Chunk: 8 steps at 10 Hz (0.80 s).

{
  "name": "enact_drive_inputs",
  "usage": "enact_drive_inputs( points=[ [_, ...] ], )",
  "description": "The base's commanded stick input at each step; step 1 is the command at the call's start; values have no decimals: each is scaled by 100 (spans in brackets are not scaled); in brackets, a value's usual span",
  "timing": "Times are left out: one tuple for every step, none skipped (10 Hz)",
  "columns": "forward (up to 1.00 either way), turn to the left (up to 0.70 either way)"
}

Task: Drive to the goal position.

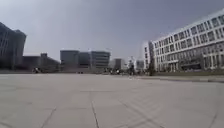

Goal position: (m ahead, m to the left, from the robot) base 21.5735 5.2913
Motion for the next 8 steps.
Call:
enact_drive_inputs(
  points=[
    [85, 0],
    [85, 0],
    [85, 0],
    [85, 0],
    [85, 0],
    [85, 0],
    [85, 0],
    [85, 0]
  ],
)
